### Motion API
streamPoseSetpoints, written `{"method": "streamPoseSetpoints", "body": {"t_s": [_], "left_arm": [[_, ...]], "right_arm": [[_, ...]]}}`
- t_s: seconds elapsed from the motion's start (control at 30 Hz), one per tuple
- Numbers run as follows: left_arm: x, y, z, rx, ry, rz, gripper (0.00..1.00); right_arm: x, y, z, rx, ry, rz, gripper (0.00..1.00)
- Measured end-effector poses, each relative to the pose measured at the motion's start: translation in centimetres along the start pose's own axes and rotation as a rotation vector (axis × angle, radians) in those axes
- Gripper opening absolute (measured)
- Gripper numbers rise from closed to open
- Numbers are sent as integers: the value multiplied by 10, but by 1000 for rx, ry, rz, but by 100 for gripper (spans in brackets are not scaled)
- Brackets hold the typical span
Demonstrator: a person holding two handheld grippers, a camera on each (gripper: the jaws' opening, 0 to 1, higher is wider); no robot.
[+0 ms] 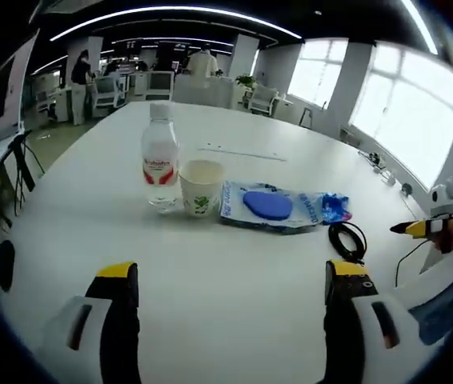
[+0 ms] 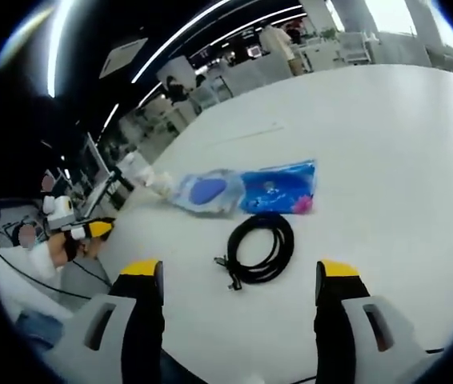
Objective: Arrange the tabletop items into an orderly group along one side of the table until the central work area is clear of visible clutter.
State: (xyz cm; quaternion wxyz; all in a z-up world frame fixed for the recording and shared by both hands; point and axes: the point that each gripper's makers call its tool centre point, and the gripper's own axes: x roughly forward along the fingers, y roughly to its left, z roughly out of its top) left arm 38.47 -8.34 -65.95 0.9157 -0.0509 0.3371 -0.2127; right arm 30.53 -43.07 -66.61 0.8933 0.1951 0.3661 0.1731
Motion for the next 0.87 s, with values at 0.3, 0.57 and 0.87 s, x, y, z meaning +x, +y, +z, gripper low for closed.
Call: {"method": "streamPoseSetpoints", "body": {"t_s": [0.3, 0.57, 0.87], "left_arm": [[-14, 5, -9, 22, 29, -3, 100], [-15, 6, -14, -28, 29, -4, 99], [-15, 11, -14, -45, 32, -6, 96]], "right_arm": [[-6, 8, -2, 9, -1, 10, 76], [-1, 8, -12, 34, 19, 21, 76], [4, 7, -8, 56, 25, 31, 75]]}}
